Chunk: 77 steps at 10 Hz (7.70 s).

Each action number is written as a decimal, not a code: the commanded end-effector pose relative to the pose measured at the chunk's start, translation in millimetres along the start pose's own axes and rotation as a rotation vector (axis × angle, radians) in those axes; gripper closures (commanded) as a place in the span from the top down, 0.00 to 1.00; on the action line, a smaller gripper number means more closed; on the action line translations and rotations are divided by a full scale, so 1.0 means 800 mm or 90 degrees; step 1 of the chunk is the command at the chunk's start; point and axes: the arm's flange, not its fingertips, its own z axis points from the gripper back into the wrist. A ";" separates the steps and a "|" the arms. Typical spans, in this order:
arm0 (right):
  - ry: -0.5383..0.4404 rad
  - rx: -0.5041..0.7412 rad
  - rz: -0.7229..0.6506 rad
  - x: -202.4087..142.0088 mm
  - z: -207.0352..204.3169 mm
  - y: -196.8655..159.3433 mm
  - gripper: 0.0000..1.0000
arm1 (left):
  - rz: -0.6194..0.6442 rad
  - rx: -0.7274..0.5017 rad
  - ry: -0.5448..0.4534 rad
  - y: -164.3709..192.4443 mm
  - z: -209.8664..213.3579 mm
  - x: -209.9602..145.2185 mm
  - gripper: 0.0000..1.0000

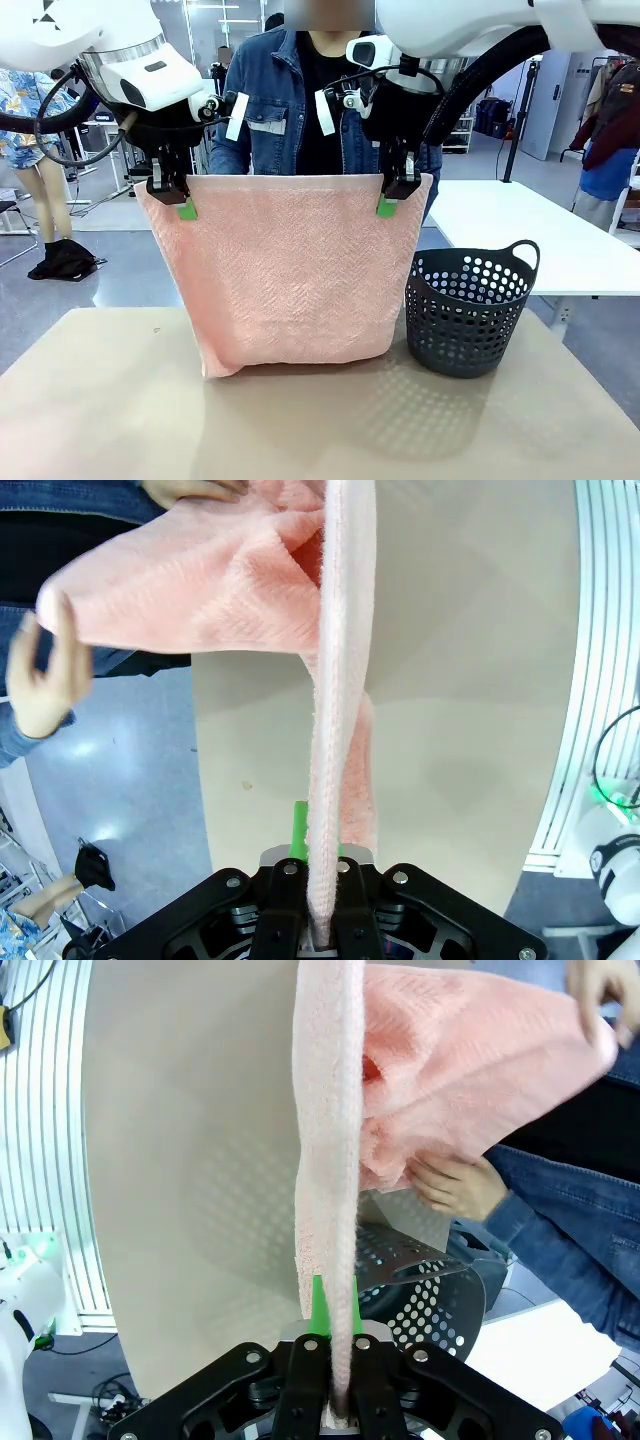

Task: Fold the towel.
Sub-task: Release the end of the 100 cm Hotel Towel you were holding and grab the top end of the folded side, then release the end of the 100 cm Hotel Towel you were holding.

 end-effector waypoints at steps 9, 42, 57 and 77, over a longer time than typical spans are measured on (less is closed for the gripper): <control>0.002 -0.001 0.000 -0.001 0.000 0.000 0.00 | 0.001 0.001 -0.002 0.001 0.003 0.000 0.00; -0.046 -0.138 0.006 0.003 0.085 0.004 1.00 | -0.017 0.148 -0.060 0.005 0.098 -0.001 1.00; -0.014 -0.037 -0.045 0.006 0.033 -0.055 0.00 | 0.013 0.021 -0.049 0.061 0.053 -0.003 0.00; -0.018 -0.039 -0.033 0.003 0.028 -0.056 0.00 | 0.025 0.032 -0.039 0.061 0.046 -0.003 0.00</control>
